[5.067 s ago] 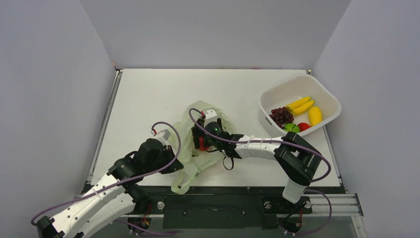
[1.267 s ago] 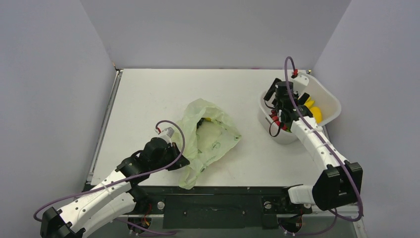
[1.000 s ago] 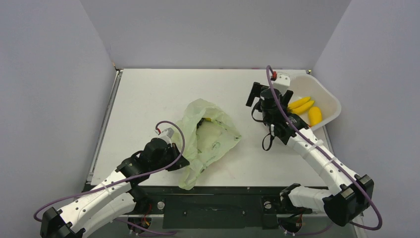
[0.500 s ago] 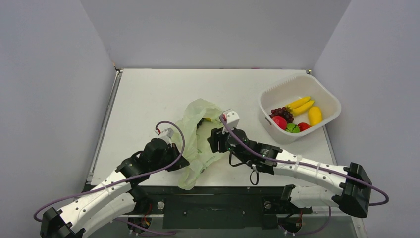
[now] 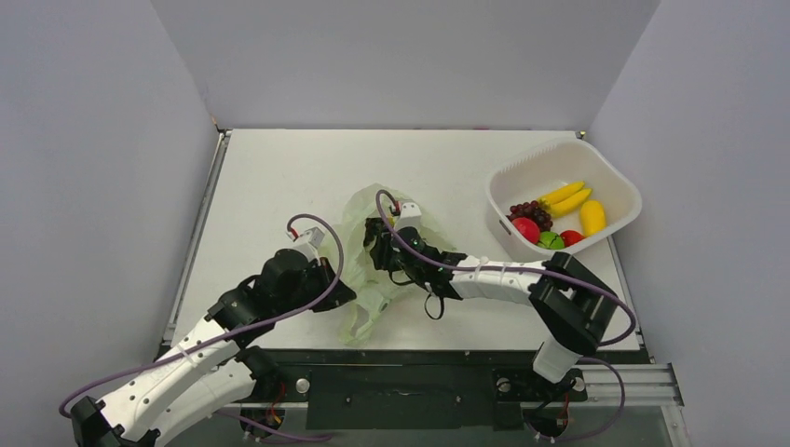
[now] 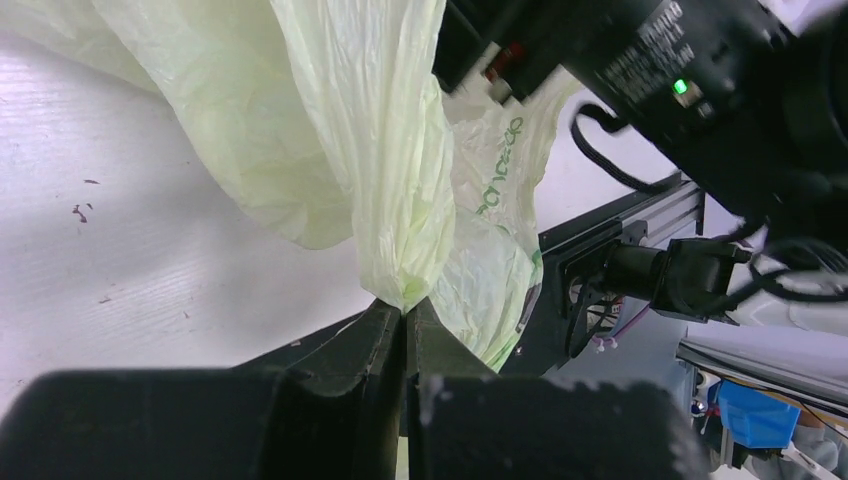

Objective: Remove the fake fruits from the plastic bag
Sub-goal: Take out the fake fruit from the plastic bag.

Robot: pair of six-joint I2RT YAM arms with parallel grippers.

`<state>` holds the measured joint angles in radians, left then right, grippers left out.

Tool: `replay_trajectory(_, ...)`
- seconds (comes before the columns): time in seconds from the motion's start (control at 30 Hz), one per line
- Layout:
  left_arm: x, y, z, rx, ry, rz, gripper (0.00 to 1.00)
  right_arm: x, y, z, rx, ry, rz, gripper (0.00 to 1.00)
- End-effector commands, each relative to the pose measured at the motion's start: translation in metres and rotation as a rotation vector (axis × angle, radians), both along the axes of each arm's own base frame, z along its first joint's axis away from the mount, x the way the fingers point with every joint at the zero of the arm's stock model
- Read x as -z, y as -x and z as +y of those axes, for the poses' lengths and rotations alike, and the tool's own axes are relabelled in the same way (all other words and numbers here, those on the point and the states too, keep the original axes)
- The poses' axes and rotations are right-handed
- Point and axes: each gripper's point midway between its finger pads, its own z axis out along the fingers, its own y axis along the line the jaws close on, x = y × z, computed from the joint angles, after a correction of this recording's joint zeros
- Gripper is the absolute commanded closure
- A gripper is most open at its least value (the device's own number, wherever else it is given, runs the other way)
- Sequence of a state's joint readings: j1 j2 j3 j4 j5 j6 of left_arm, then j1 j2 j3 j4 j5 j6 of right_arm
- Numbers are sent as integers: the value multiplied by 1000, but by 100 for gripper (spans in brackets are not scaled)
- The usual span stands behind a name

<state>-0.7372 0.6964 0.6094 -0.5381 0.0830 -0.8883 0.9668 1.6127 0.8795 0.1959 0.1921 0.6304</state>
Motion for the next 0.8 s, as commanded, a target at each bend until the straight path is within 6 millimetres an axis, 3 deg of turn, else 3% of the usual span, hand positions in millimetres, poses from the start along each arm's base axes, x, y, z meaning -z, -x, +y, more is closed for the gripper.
replay_trajectory(0.0,-19,-7,-4,16,-3,-45,100,-34,-34,41,12,-250,-6,63)
replay_trajectory(0.03,-28,-9,-7,23,8,-60,100,-21,-38,43,17,-246,17,63)
replay_trajectory(0.07,-28,-11,-10,35,-3,-58,100,-24,-45,46,28,-284,26,63)
replay_trajectory(0.13,-45,-18,-18,59,-2,-82,100,-9,-55,48,49,-307,56,61)
replay_trajectory(0.2,-47,-21,-22,78,-19,-78,100,-3,-67,49,72,-329,72,55)
replay_trajectory(0.33,-35,-18,-23,83,-23,-50,100,8,-86,47,126,-333,90,47)
replay_trajectory(0.57,-15,1,-15,50,69,-10,100,12,-103,59,166,-355,91,38)
replay_trajectory(0.77,4,12,-5,30,66,21,100,24,-115,65,230,-368,109,37)
